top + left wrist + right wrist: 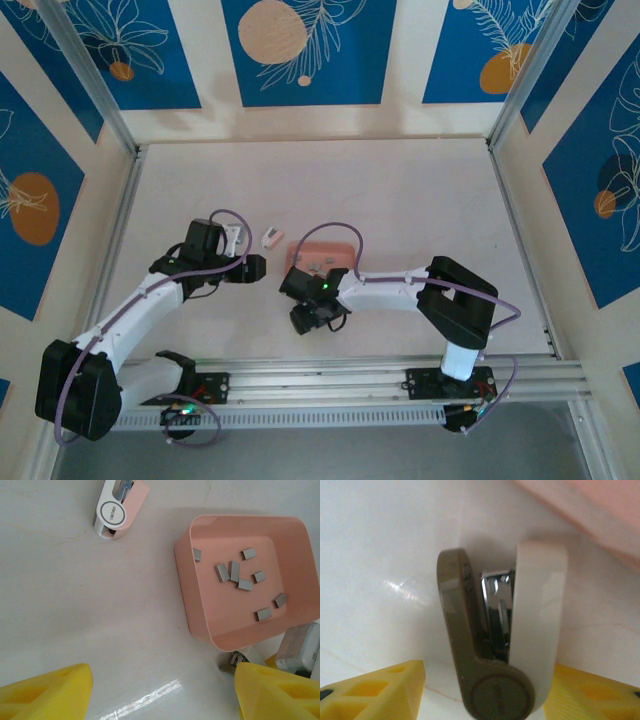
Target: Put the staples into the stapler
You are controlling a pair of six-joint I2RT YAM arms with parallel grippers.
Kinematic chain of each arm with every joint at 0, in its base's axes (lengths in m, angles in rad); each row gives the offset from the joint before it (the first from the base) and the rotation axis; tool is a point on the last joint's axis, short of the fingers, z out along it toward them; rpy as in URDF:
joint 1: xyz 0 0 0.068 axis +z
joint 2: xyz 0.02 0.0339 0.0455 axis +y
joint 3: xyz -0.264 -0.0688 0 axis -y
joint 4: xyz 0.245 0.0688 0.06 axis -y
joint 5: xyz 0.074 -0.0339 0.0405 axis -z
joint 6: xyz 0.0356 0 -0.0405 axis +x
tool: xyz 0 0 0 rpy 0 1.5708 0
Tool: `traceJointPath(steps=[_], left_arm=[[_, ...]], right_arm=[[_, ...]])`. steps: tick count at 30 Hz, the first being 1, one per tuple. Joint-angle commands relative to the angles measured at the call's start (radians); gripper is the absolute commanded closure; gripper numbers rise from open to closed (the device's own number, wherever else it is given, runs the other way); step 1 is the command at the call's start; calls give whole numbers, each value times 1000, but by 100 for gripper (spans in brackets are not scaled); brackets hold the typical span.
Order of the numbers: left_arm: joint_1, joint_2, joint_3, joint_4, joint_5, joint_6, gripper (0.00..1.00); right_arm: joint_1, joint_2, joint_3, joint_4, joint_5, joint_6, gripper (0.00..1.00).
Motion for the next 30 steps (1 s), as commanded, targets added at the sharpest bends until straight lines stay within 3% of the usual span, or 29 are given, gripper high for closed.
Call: traceJointPath(steps=[1, 8, 19, 25, 30], left_arm=[[-7, 1, 13, 3, 19, -12, 25], [-6, -3, 10, 2, 18, -13, 25], [-6, -9, 10, 2, 34, -12, 25], [-7, -27, 6, 56, 146, -21, 25], [-8, -47, -12, 188, 298, -67, 26]], right_arm=[[-7, -1, 12, 45, 57, -30, 40], [-18, -10, -2, 68, 56, -49, 43], [-4, 11, 23, 16, 70, -85, 57], [-6, -164, -84, 143, 89, -126, 64], [-41, -384, -251, 367, 43, -277, 66]])
